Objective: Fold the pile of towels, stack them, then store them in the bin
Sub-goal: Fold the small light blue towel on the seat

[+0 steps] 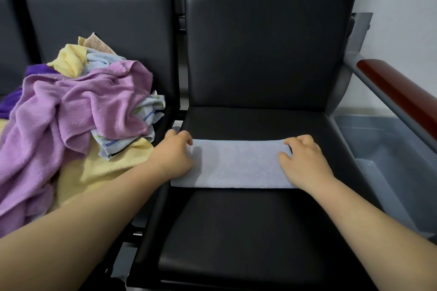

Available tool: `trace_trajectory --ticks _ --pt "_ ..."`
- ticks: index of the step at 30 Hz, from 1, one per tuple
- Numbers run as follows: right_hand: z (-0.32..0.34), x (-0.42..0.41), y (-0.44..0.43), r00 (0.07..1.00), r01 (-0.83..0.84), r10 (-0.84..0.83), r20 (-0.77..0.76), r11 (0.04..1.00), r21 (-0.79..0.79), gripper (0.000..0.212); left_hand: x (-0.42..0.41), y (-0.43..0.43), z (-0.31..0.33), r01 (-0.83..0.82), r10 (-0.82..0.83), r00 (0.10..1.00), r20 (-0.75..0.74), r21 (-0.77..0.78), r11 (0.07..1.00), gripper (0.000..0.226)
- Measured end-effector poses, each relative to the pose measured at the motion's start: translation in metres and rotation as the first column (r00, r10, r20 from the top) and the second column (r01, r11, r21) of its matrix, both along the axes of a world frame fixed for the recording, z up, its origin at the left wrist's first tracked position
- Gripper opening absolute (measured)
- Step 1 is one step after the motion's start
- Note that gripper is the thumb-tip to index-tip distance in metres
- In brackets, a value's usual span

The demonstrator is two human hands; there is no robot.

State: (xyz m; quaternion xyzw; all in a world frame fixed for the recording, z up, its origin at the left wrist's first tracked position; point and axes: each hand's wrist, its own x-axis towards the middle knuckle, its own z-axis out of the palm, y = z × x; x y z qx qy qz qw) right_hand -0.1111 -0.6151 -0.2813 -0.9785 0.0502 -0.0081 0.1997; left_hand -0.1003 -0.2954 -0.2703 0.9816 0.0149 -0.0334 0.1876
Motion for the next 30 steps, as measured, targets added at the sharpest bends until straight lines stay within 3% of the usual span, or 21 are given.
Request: trace_trajectory --ticks 4,8,14,18,21,24,30 --pt "0.002 -0.006 0.007 0.981 -0.192 0.192 -0.025 0.981 -0.03 0.032 -0.02 -0.031 0.0 0.23 -0.232 0.973 -0.017 -0.088 0.969 0.026" --pt "0.0 -0.014 0.014 0.966 -0.256 0.248 -0.075 0.957 -0.133 0.024 -0.038 -0.052 -0.009 0.399 -0.399 0.917 -0.013 0.012 0.917 0.029" --pt "0.008 -0.029 0.024 0.974 -0.204 0.19 -0.12 0.973 -0.111 0.03 -0.03 -0.051 -0.018 0.348 -0.346 0.937 -0.052 0.263 0.9 0.051" --pt "0.01 -0.046 0.037 0.926 -0.331 0.327 -0.186 0.944 0.014 0.032 -0.021 -0.049 -0.019 0.265 -0.241 0.964 -0.114 0.3 0.917 0.066" --pt "0.008 -0.054 0.039 0.88 -0.445 0.437 -0.188 0.896 -0.001 0.031 -0.024 -0.053 -0.018 0.183 -0.188 0.982 0.005 0.225 0.957 0.067" --pt "0.009 -0.055 0.032 0.883 -0.443 0.445 -0.153 0.895 0.044 0.025 -0.033 -0.054 -0.014 0.213 -0.214 0.977 -0.009 -0.06 0.975 0.061" --pt "0.008 -0.058 0.022 0.923 -0.359 0.373 -0.093 0.923 0.14 0.023 -0.066 -0.063 -0.002 0.3 -0.428 0.889 -0.162 -0.5 0.812 0.048"
